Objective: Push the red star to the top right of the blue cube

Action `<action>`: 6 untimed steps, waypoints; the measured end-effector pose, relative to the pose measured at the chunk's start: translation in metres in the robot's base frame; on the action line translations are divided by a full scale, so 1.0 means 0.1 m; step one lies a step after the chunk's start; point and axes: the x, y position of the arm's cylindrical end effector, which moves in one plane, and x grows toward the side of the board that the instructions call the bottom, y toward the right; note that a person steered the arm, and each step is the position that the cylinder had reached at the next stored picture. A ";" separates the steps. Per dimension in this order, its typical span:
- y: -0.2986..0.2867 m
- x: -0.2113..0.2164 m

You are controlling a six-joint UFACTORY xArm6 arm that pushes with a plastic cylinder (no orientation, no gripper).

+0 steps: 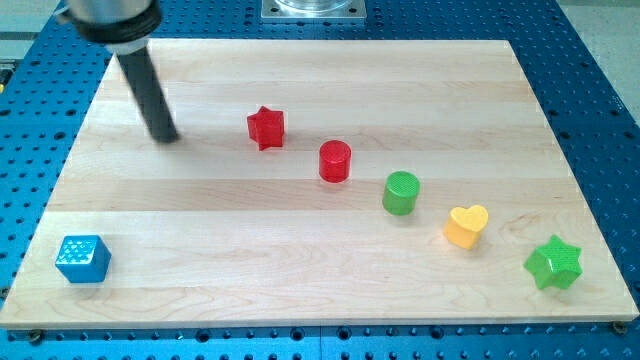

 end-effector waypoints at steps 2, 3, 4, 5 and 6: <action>1.63 -0.14; 0.85 0.22; 0.25 0.06; -0.05 0.16; -0.14 0.95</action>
